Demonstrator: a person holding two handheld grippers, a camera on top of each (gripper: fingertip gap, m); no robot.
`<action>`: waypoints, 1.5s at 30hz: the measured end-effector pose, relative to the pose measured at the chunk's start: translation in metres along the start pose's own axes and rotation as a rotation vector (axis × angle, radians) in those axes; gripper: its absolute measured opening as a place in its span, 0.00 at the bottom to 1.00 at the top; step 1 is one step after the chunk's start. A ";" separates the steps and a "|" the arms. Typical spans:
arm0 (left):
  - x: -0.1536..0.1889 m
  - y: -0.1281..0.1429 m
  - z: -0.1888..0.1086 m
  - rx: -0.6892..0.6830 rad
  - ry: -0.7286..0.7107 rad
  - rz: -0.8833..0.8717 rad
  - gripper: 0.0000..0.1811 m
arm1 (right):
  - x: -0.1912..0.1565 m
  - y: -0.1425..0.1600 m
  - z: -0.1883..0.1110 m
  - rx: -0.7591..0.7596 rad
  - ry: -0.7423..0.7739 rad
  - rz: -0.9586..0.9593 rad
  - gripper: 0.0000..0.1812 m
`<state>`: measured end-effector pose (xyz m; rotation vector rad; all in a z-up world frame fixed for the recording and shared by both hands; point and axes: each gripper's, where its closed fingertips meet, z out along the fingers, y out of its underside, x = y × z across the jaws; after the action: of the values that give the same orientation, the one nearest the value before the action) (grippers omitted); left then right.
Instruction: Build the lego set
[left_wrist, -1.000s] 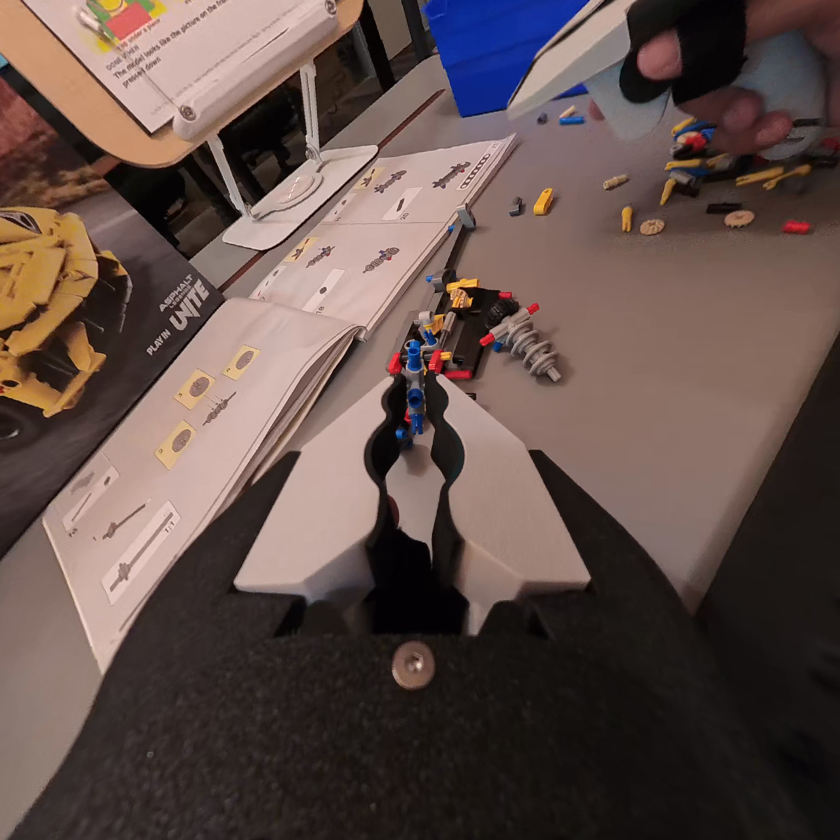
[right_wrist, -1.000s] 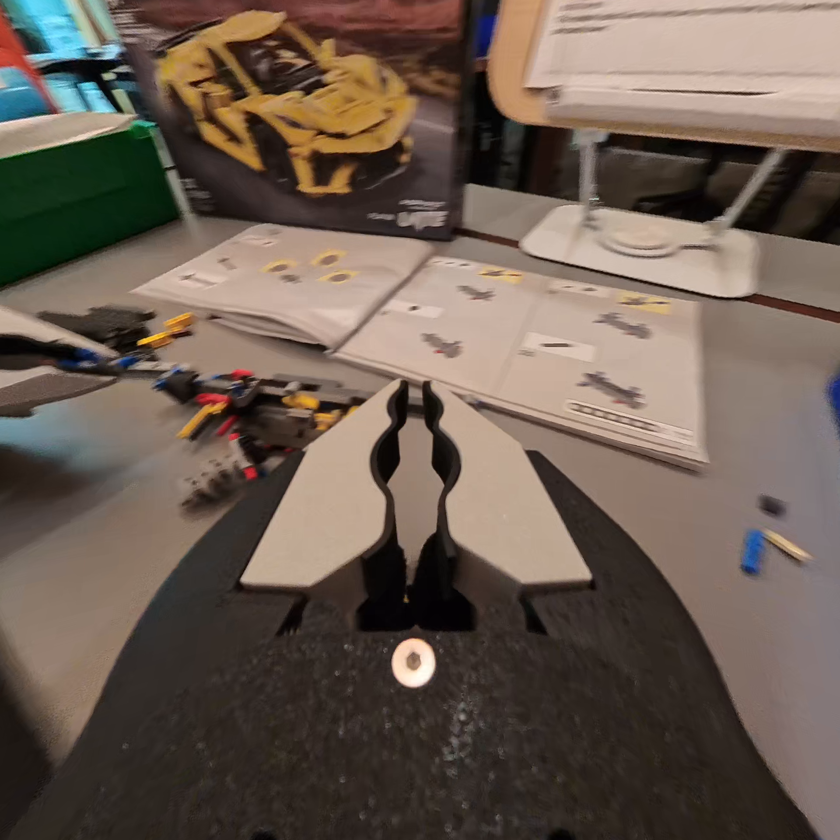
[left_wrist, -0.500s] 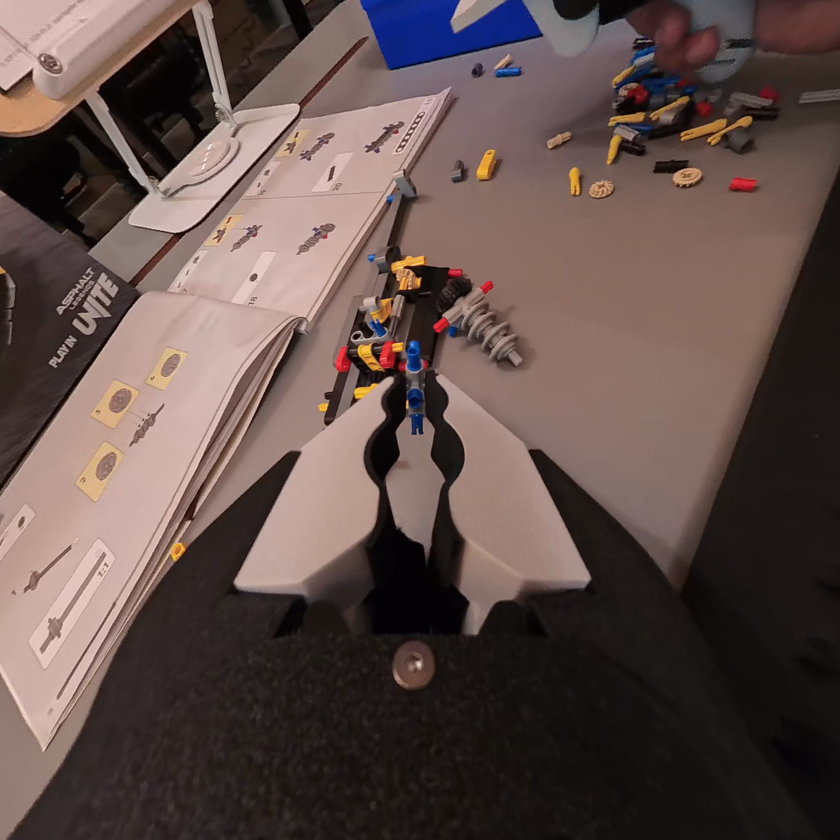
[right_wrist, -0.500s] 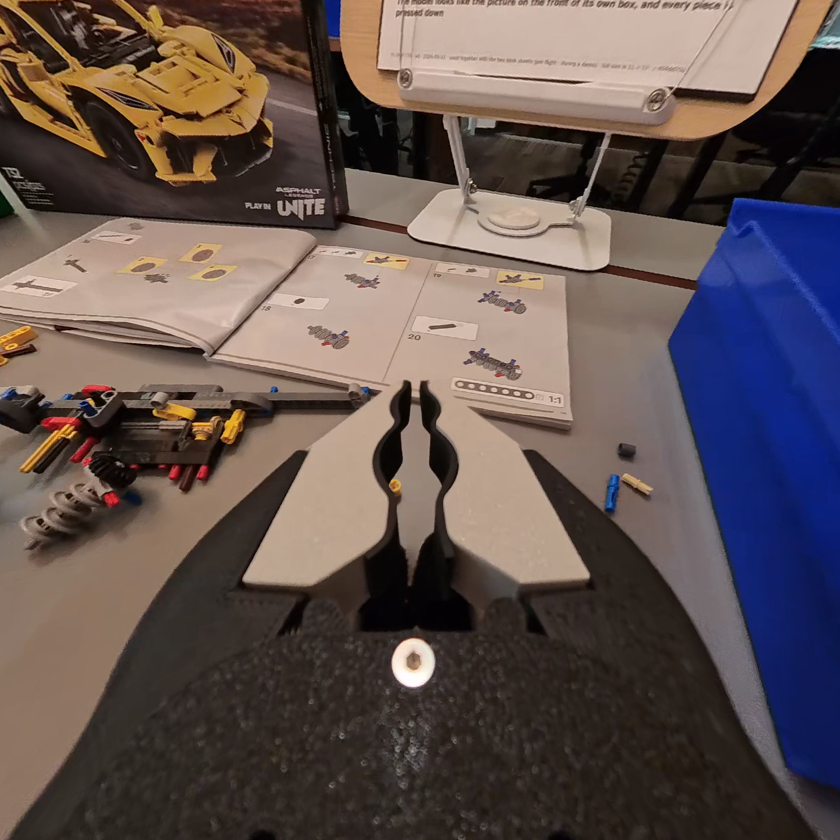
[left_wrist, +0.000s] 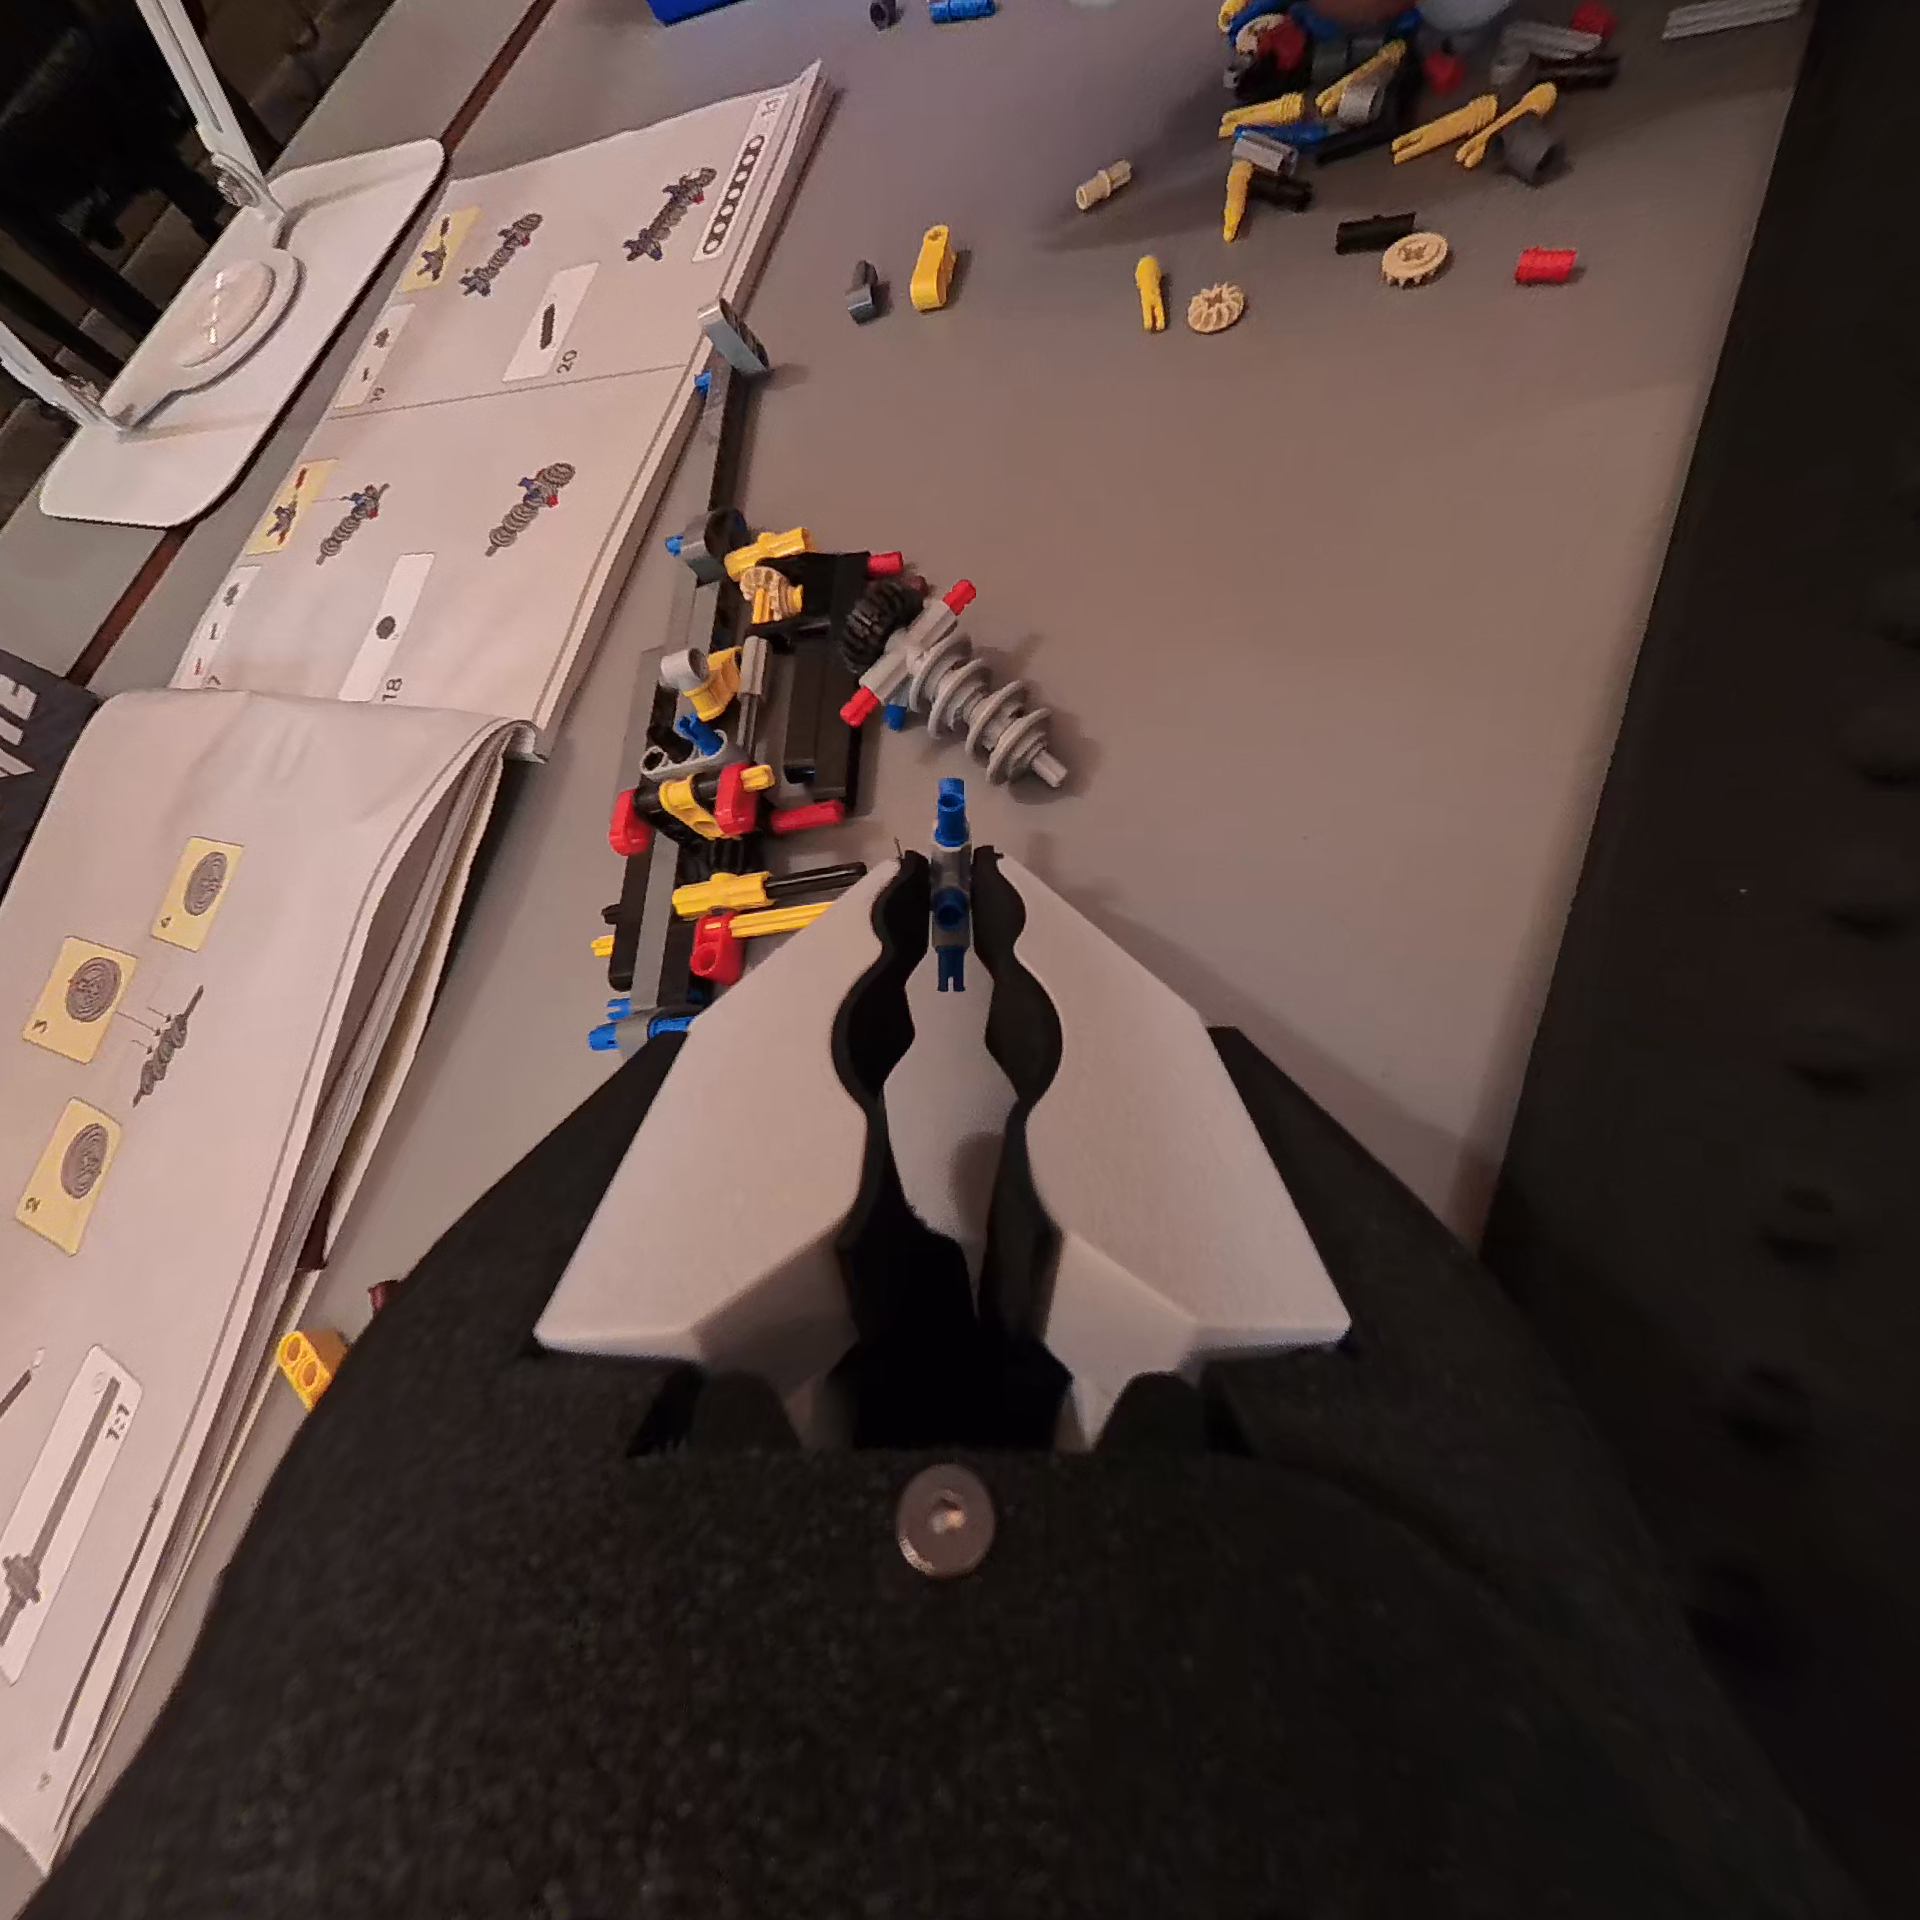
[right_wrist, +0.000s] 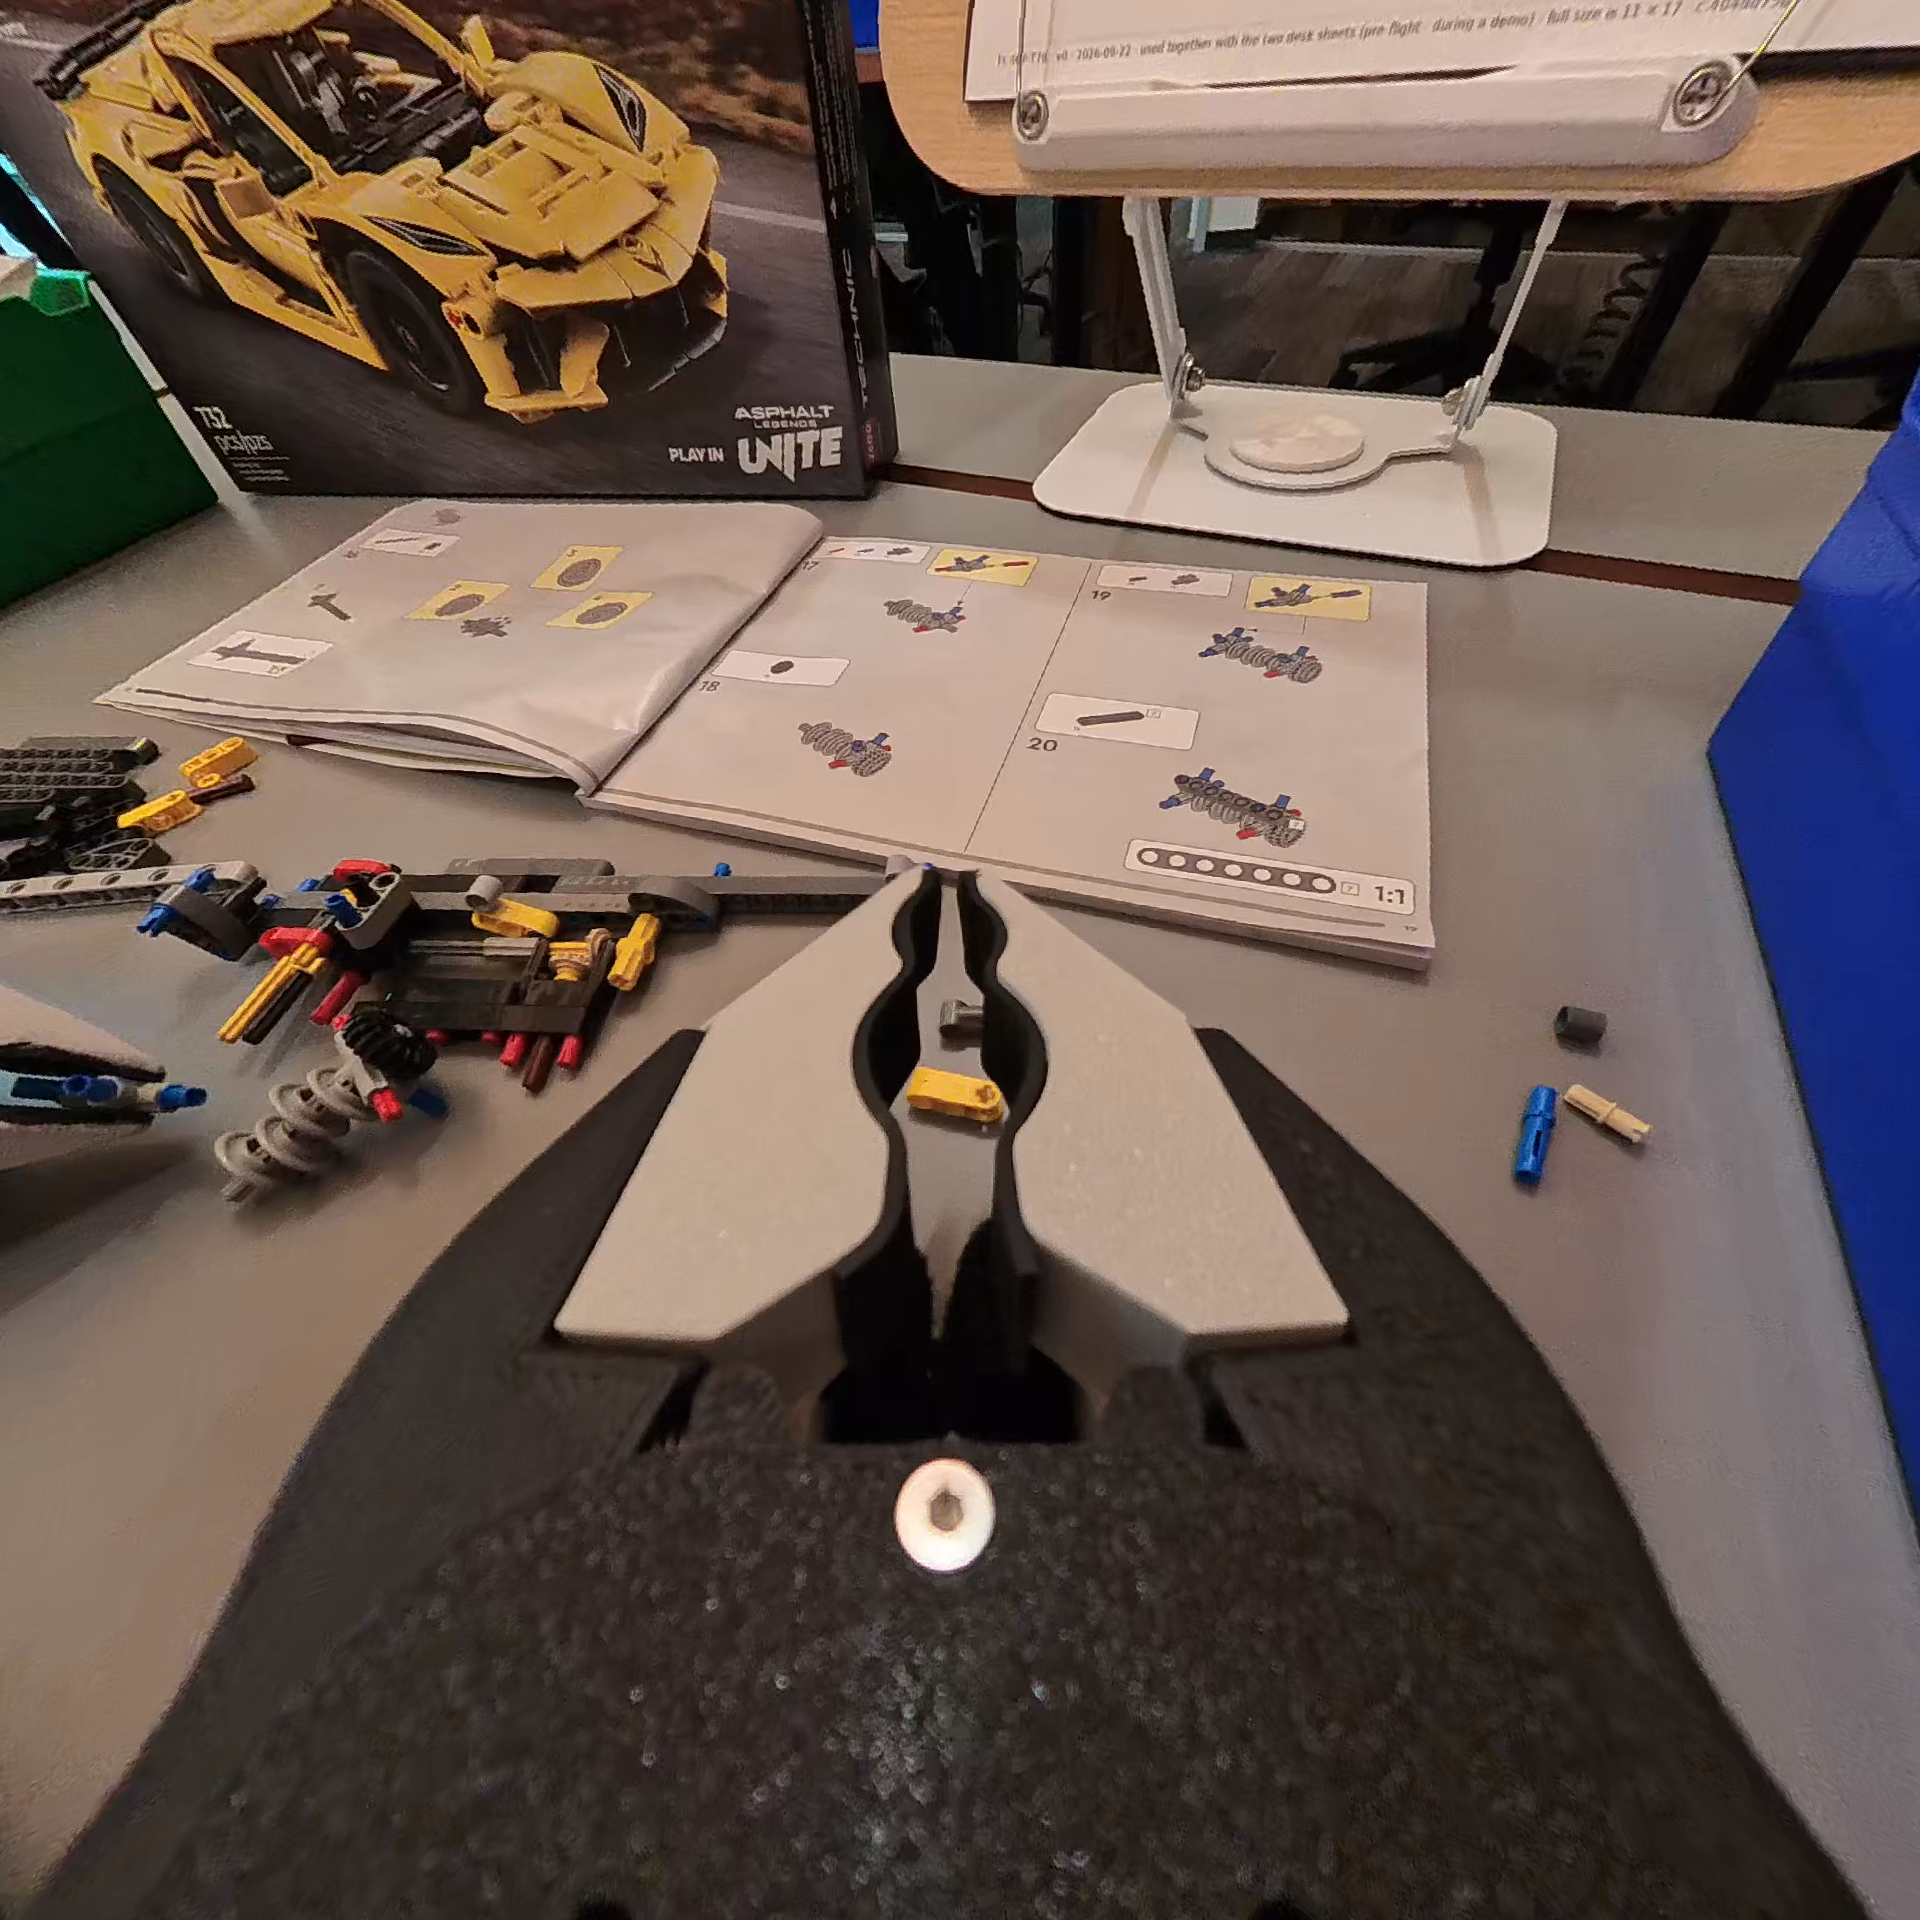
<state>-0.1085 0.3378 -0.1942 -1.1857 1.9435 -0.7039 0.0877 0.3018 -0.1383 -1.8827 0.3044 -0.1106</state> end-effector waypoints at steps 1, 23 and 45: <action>0.000 -0.001 0.000 0.004 0.003 -0.002 0.04 | 0.000 0.000 0.000 -0.001 -0.003 0.002 0.01; 0.006 0.015 0.000 -0.081 0.035 0.013 0.03 | 0.031 0.011 -0.004 -0.046 0.129 0.071 0.04; 0.002 0.019 -0.002 -0.090 0.074 -0.067 0.03 | -0.053 -0.016 -0.002 0.053 -0.290 0.039 0.10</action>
<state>-0.1204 0.3446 -0.2081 -1.3018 2.0230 -0.7101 0.0388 0.3188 -0.1182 -1.8104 0.1378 0.1782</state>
